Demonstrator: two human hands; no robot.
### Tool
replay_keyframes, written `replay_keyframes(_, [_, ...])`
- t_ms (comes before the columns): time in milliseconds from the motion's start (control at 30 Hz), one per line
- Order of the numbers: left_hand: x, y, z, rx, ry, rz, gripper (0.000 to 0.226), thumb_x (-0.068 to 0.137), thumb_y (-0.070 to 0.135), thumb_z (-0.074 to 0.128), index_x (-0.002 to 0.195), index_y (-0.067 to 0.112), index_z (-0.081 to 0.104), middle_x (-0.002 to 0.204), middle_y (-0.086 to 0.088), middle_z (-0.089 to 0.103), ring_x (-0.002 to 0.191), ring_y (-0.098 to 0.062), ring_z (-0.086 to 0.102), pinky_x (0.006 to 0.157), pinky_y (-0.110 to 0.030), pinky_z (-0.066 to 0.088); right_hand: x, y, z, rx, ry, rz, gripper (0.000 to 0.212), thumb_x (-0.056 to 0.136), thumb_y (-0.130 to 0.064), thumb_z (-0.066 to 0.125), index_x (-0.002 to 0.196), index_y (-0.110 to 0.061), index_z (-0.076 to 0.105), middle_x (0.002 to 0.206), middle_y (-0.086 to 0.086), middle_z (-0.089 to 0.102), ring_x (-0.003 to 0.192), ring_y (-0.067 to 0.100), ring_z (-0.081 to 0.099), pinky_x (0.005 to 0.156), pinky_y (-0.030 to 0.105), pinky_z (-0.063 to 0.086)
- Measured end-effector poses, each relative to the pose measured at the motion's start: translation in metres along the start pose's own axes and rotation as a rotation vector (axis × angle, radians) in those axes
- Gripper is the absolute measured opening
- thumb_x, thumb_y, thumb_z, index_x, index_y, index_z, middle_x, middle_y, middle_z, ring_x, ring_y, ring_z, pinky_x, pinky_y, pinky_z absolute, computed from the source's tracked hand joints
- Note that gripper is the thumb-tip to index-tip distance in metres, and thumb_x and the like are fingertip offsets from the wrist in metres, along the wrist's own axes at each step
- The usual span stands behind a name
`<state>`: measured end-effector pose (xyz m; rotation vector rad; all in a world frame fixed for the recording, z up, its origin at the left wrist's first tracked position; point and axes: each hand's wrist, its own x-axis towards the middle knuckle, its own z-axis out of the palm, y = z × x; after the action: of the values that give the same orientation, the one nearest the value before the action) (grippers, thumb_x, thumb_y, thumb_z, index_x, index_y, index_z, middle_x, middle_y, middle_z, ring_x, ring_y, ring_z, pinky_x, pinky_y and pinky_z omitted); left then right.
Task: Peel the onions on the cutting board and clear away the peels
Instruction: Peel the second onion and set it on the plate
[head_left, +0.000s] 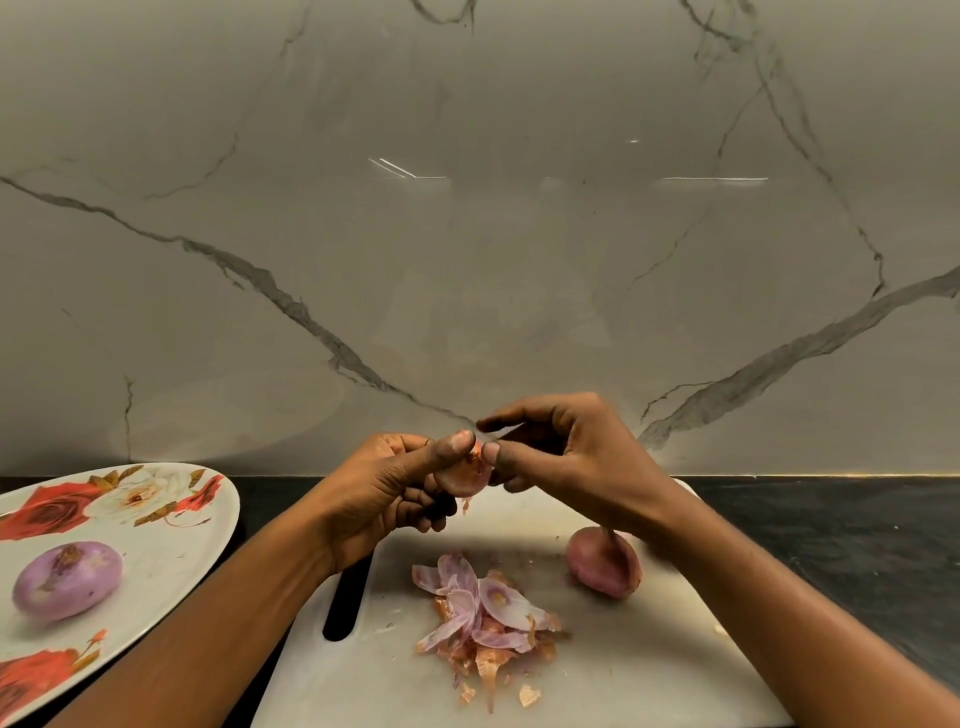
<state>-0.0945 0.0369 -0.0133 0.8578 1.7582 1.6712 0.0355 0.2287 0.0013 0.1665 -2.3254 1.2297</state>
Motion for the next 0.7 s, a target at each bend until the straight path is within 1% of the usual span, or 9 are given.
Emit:
replay_keyframes(67, [0.0003, -0.002, -0.0016, 0.016, -0.015, -0.004, 0.085, 0.037, 0.072, 0.097, 0.089, 0.005, 0.081, 0.08, -0.02, 0.072, 0.058, -0.022, 0.065, 0.05, -0.025, 0.056, -0.0001, -0.0012, 0.0013, -0.004, -0.062, 0.038, 0.025, 0.097, -0.013, 0.076, 0.121, -0.008, 0.078, 0.097, 0.007, 0.082, 0.087, 0.02, 0.081, 0.077, 0.037, 0.067])
replay_keyframes(133, [0.001, -0.0033, -0.0024, 0.032, -0.021, -0.009, 0.091, 0.037, 0.069, 0.098, 0.094, 0.001, 0.079, 0.085, -0.021, 0.073, 0.061, -0.022, 0.067, 0.05, -0.025, 0.056, 0.0008, -0.0017, 0.0024, -0.008, -0.083, 0.07, 0.022, 0.096, -0.01, 0.074, 0.118, -0.01, 0.08, 0.096, 0.007, 0.083, 0.086, 0.021, 0.081, 0.076, 0.034, 0.067])
replay_keyframes(200, [0.0018, -0.0042, -0.0032, 0.044, -0.027, -0.012, 0.098, 0.039, 0.068, 0.099, 0.101, -0.005, 0.075, 0.09, -0.024, 0.074, 0.063, -0.024, 0.068, 0.051, -0.026, 0.056, 0.0017, -0.0018, 0.0022, -0.015, -0.084, 0.085, 0.022, 0.095, -0.011, 0.076, 0.116, -0.011, 0.081, 0.096, 0.006, 0.083, 0.085, 0.02, 0.08, 0.075, 0.032, 0.067])
replay_keyframes(333, [0.0013, -0.0051, -0.0032, 0.07, -0.038, -0.01, 0.102, 0.04, 0.068, 0.099, 0.104, -0.008, 0.073, 0.099, -0.034, 0.072, 0.064, -0.025, 0.069, 0.052, -0.026, 0.057, -0.0005, -0.0009, 0.005, -0.092, -0.064, 0.031, 0.022, 0.093, -0.014, 0.077, 0.115, -0.012, 0.082, 0.093, 0.003, 0.083, 0.08, 0.019, 0.08, 0.073, 0.037, 0.068])
replay_keyframes(467, [-0.0004, -0.0023, -0.0013, 0.051, -0.055, -0.03, 0.099, 0.036, 0.07, 0.098, 0.101, -0.002, 0.078, 0.093, -0.026, 0.075, 0.063, -0.024, 0.069, 0.052, -0.025, 0.058, -0.0003, 0.0016, 0.0032, -0.129, 0.012, 0.006, 0.021, 0.092, -0.004, 0.071, 0.107, -0.011, 0.084, 0.085, 0.001, 0.082, 0.075, 0.016, 0.079, 0.072, 0.039, 0.068])
replay_keyframes(567, [-0.001, 0.0011, 0.0002, 0.016, -0.036, -0.04, 0.094, 0.033, 0.072, 0.098, 0.096, 0.004, 0.082, 0.088, -0.023, 0.074, 0.06, -0.023, 0.067, 0.051, -0.024, 0.057, 0.0011, 0.0, 0.002, -0.072, 0.008, 0.019, 0.026, 0.095, 0.001, 0.066, 0.111, -0.01, 0.083, 0.091, 0.003, 0.083, 0.08, 0.018, 0.08, 0.076, 0.038, 0.068])
replay_keyframes(633, [-0.0017, 0.003, 0.0001, 0.001, -0.023, -0.041, 0.089, 0.032, 0.073, 0.097, 0.092, 0.008, 0.083, 0.083, -0.021, 0.073, 0.059, -0.022, 0.066, 0.052, -0.023, 0.058, 0.0012, -0.0004, 0.0013, -0.023, 0.003, 0.033, 0.026, 0.097, 0.002, 0.063, 0.113, -0.007, 0.082, 0.095, 0.006, 0.083, 0.085, 0.019, 0.081, 0.078, 0.04, 0.068])
replay_keyframes(700, [-0.0025, 0.0038, 0.0004, -0.007, -0.009, -0.042, 0.083, 0.041, 0.07, 0.097, 0.093, 0.006, 0.082, 0.081, -0.021, 0.072, 0.059, -0.023, 0.065, 0.051, -0.023, 0.058, 0.0009, -0.001, -0.0012, 0.011, -0.005, 0.021, 0.021, 0.099, -0.002, 0.066, 0.113, -0.007, 0.082, 0.096, 0.007, 0.083, 0.087, 0.021, 0.081, 0.079, 0.042, 0.068])
